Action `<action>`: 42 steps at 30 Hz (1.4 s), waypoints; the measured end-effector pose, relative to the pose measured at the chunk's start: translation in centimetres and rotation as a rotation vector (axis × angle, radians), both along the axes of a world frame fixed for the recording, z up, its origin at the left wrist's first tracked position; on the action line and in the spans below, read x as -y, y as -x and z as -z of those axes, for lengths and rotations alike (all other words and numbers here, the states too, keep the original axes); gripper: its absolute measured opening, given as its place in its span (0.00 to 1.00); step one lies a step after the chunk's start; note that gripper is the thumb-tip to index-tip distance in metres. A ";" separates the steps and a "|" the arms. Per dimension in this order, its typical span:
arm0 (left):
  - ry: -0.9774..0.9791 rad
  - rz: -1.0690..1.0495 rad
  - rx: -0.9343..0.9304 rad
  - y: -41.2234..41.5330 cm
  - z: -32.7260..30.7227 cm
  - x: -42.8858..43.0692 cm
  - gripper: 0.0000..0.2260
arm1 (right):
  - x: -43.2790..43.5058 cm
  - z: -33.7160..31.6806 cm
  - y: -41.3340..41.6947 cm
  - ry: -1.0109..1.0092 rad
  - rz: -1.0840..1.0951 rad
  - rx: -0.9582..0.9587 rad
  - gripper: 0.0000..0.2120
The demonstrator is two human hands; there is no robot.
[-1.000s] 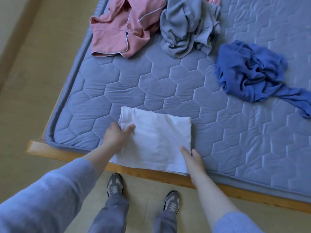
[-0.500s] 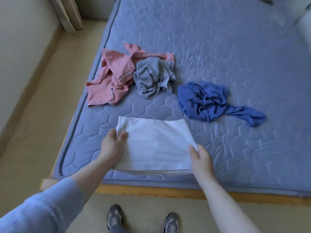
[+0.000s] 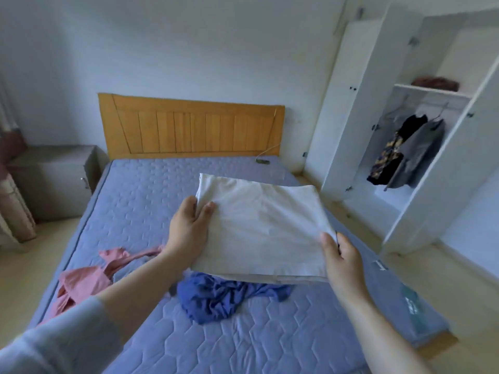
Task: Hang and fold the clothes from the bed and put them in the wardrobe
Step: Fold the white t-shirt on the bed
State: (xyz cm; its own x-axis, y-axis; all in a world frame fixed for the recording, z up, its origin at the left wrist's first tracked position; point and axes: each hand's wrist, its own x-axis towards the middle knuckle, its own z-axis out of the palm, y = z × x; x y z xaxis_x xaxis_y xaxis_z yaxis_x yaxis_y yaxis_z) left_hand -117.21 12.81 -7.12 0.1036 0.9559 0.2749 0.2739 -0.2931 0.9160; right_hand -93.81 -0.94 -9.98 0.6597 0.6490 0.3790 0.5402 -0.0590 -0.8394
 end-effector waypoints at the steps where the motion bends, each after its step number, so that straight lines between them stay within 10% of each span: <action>1: -0.041 0.027 0.022 -2.3 -2.1 0.8 0.14 | 1.3 -1.9 -2.1 -0.033 0.022 0.018 0.15; 13: -0.229 0.367 0.274 -27.0 -15.3 9.3 0.16 | 16.2 -16.0 -22.0 -0.240 0.238 0.123 0.15; 42: -0.326 0.916 0.483 -75.7 -21.4 17.6 0.18 | 31.0 -22.0 -58.3 -0.302 0.782 0.315 0.08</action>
